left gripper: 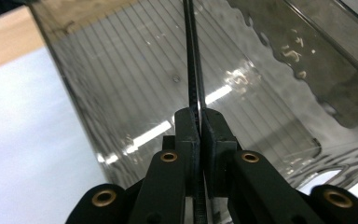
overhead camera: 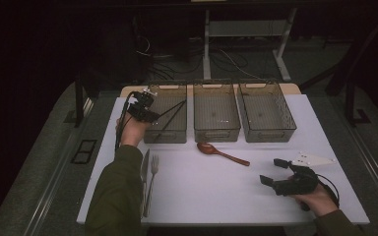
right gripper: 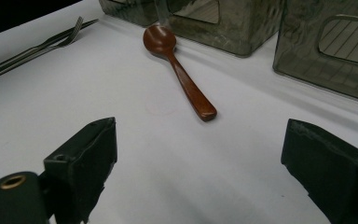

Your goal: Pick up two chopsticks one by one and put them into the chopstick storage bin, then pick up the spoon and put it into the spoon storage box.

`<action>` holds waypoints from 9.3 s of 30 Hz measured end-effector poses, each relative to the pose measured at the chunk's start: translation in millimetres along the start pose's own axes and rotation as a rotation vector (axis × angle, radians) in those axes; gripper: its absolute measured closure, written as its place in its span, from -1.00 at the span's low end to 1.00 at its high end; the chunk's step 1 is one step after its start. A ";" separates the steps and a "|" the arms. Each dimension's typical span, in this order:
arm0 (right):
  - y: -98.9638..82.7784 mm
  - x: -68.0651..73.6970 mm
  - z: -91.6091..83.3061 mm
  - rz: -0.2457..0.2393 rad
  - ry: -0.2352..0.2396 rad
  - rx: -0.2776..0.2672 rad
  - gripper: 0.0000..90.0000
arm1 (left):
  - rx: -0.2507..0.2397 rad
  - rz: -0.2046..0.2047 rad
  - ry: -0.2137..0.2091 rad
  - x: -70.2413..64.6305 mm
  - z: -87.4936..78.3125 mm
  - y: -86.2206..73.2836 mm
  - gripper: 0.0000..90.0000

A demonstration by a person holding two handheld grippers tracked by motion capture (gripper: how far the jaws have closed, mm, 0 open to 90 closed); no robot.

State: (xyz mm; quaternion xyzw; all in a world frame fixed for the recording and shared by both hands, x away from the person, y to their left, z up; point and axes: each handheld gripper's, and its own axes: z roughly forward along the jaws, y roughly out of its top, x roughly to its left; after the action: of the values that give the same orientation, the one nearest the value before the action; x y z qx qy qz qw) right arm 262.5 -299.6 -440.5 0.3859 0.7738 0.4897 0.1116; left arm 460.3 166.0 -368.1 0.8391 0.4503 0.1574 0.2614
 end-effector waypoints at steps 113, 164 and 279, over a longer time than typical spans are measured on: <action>72.2 7.7 44.7 -0.133 0.040 0.202 -0.26 | -0.330 0.190 -0.363 -109.2 -47.3 -156.7 -1.00; 113.7 25.6 165.8 -0.329 0.076 0.601 0.63 | -0.332 0.223 -0.368 -113.4 -46.9 -155.7 -1.00; 194.9 -34.8 193.9 -0.029 -0.099 0.362 0.82 | -0.356 0.217 -0.384 -112.5 -49.9 -154.9 -1.00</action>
State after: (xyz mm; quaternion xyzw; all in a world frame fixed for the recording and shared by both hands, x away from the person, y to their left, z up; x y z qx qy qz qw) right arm 487.9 -150.6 -379.2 0.4120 0.8485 0.3211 0.0852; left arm 269.8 157.5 -420.7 0.8378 0.2653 0.0990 0.4668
